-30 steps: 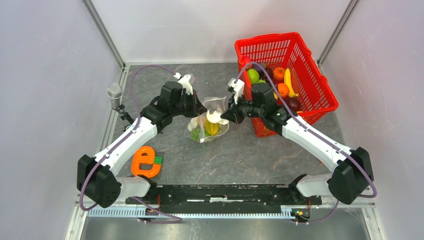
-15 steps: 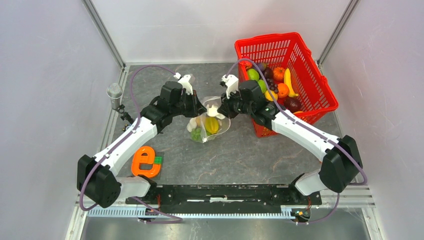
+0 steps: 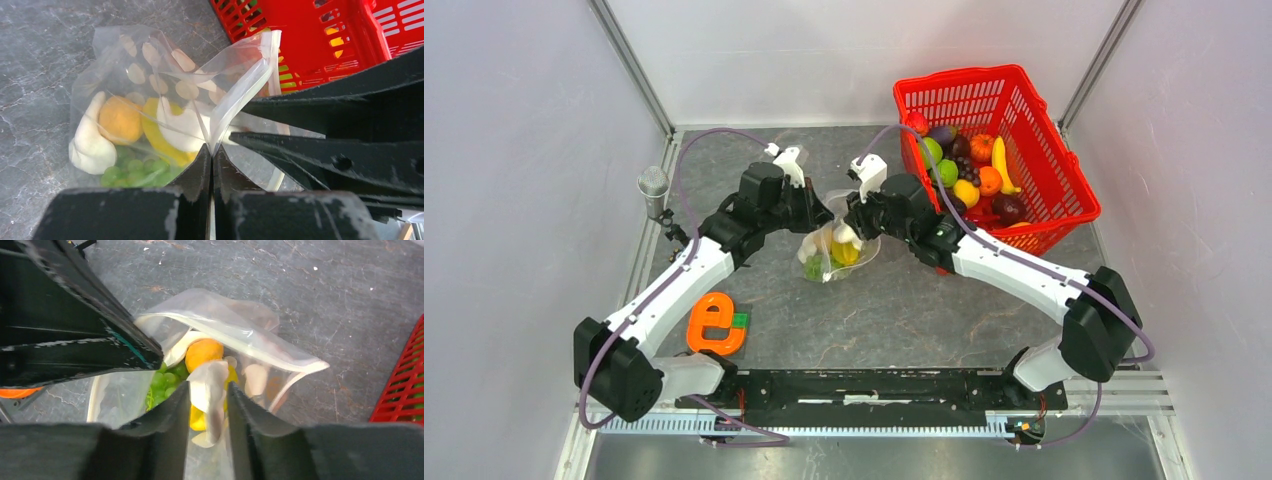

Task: Place the food in the zip-top bag and seal the zipper
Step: Place the fake vegetable in the zipper food storage bag, then adjust the zipper food storage bag at the center of the board.

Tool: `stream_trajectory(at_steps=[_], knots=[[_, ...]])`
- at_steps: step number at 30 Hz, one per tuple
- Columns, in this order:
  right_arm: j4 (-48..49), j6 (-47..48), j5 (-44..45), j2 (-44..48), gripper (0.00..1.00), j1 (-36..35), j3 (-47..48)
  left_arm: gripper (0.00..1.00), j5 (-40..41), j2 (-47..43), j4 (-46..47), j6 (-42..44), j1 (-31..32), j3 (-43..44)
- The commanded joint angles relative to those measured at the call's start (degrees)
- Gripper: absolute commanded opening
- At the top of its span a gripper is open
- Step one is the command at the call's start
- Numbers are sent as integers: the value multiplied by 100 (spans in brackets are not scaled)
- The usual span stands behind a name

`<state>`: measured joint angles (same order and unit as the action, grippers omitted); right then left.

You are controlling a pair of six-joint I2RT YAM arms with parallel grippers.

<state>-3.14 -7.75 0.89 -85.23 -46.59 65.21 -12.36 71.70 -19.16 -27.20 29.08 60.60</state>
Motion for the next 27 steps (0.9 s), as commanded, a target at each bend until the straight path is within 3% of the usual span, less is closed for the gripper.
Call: stream_trajectory(at_steps=[1,3,10,15,20,24,27], knots=[[371,-532,256,123,45,100,56,2,183,-303,247,-132,-57,221],[472,-960,-57,151,53,190,90,2,246,-347,267,-141,-67,182],[1257,-815,-1499,632,54,220,-92,2,407,-439,228,-174,-106,99],[1712,-663,-965,1469,56,229,-701,2,493,-469,209,-371,-444,59],[1160,-579,597,1984,66,275,-918,2,3,-392,319,-487,-673,68],[-84,-486,337,1464,71,308,-267,2,48,-320,304,-546,-674,105],[-293,-735,-21,1019,72,308,-107,2,-6,-266,364,-566,-671,119]])
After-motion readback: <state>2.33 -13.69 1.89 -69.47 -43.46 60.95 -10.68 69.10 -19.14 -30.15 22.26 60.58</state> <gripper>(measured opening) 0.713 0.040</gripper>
